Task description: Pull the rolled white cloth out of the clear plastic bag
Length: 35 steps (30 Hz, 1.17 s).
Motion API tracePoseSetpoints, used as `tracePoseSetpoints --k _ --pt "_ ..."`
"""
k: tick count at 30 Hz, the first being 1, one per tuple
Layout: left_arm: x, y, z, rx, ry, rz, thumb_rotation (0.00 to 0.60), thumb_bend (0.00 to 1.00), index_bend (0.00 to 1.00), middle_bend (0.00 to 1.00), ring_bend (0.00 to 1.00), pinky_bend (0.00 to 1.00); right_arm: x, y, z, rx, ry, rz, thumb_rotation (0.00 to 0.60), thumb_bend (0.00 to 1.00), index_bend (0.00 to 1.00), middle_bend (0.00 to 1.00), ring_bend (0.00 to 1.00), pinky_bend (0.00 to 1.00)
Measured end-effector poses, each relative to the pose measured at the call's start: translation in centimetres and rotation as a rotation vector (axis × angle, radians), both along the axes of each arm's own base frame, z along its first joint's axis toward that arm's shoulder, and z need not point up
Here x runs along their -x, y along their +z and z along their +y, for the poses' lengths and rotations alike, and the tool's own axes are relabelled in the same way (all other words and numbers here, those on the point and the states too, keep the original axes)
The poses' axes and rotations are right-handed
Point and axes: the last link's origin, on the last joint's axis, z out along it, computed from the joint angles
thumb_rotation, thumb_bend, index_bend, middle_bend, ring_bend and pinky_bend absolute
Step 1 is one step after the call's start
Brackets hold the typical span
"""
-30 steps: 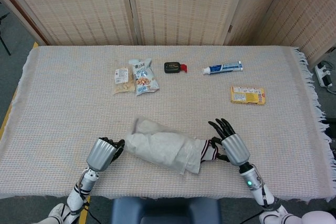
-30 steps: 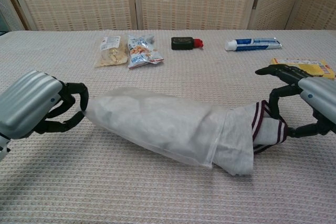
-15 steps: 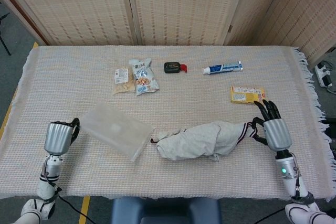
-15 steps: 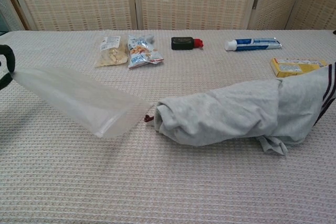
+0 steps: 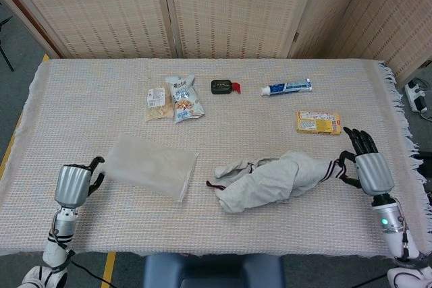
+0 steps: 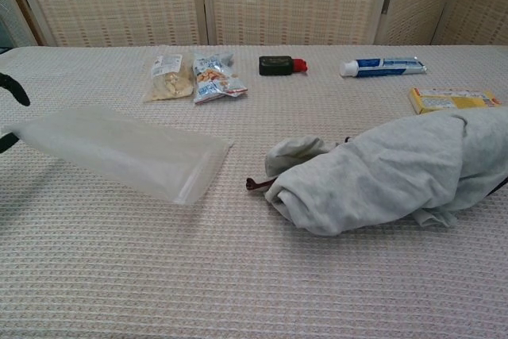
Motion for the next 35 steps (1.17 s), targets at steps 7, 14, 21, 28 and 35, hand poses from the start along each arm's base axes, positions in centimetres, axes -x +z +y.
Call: tracePoseSetpoints --k 7,14,21,28,35 --pt "-1.6 1.9 -0.3 0.072 0.127 -0.067 0.592 0.19 0.21 0.36 0.32 0.47 -1.4 4.6 4.2 -0.032 -0.113 0.076 0.6 0.11 0.0 0.0 0.0 0.0" --pt "-3.2 6.1 -1.5 0.188 0.261 -0.184 0.563 0.2 0.24 0.31 0.23 0.31 -1.9 7.1 7.8 0.038 -0.169 0.135 0.6 0.09 0.0 0.0 0.0 0.0" --pt "-1.3 9.1 -5.6 0.246 0.344 -0.165 0.549 0.18 0.24 0.24 0.13 0.2 -2.4 5.5 8.9 0.055 -0.15 0.168 0.6 0.09 0.0 0.0 0.0 0.0" --pt "-0.6 10.2 -7.9 0.184 0.26 -0.163 0.546 0.18 0.24 0.24 0.13 0.18 -2.7 5.3 9.3 0.061 -0.14 0.159 0.6 0.09 0.0 0.0 0.0 0.0" --pt "0.3 10.6 -9.2 0.123 0.2 -0.152 0.545 0.19 0.24 0.24 0.13 0.18 -2.7 5.5 9.4 0.061 -0.142 0.151 0.6 0.09 0.0 0.0 0.0 0.0"
